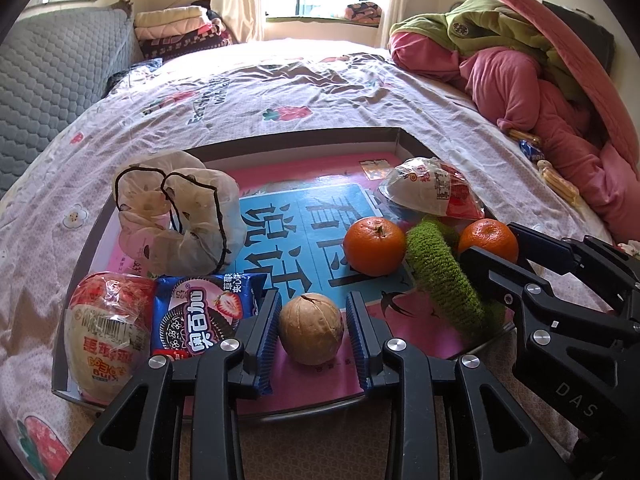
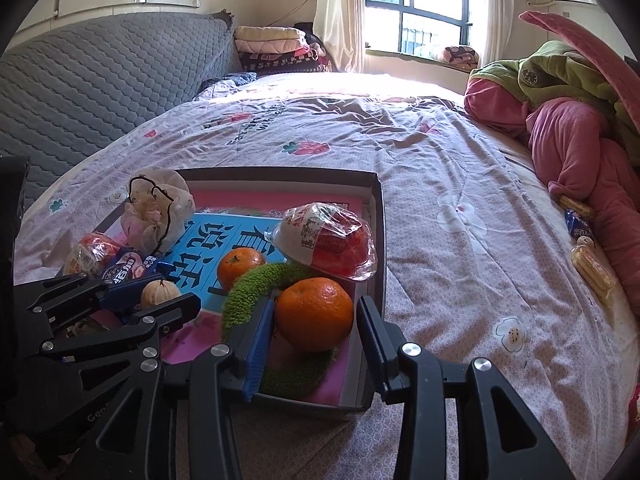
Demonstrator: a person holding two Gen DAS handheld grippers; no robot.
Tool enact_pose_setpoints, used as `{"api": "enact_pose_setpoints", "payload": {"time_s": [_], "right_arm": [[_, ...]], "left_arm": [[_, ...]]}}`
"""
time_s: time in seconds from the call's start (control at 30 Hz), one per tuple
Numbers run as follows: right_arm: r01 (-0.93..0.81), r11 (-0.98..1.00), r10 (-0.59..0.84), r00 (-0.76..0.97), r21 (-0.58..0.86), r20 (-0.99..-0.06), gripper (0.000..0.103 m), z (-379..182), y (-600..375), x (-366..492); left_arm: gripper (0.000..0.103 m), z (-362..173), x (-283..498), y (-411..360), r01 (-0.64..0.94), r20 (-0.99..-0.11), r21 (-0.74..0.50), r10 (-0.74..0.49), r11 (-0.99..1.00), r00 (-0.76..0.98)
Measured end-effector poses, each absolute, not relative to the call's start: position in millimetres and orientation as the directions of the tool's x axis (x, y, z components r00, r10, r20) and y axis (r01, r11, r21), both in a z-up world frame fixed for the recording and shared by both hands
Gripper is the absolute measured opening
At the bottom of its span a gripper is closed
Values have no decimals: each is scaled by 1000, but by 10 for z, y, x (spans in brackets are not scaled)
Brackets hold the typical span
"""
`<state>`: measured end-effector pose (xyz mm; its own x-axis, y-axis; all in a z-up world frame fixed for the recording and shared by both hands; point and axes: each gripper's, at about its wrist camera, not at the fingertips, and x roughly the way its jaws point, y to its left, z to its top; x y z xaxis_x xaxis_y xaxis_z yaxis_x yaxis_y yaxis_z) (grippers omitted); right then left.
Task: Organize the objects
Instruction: 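Lower the walnut with left tool while right tool lowers the orange onto the green ring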
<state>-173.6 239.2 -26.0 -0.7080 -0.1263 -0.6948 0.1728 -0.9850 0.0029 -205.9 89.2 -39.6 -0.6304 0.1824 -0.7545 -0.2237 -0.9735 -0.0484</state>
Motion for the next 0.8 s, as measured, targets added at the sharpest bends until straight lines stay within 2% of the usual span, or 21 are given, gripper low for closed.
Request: {"api": "enact_pose_setpoints", "payload": {"time_s": [0.67, 0.8], "right_arm": [[169, -986, -119, -730, -8, -672, 42, -187, 2403, -1690], [174, -985, -126, -732, -5, -670, 42, -181, 2397, -1686]], "left_arm": [[37, -385, -2041, 880, -218, -755, -53, 183, -974, -630], [44, -373, -2028, 887, -221, -754, -53, 185, -974, -631]]}}
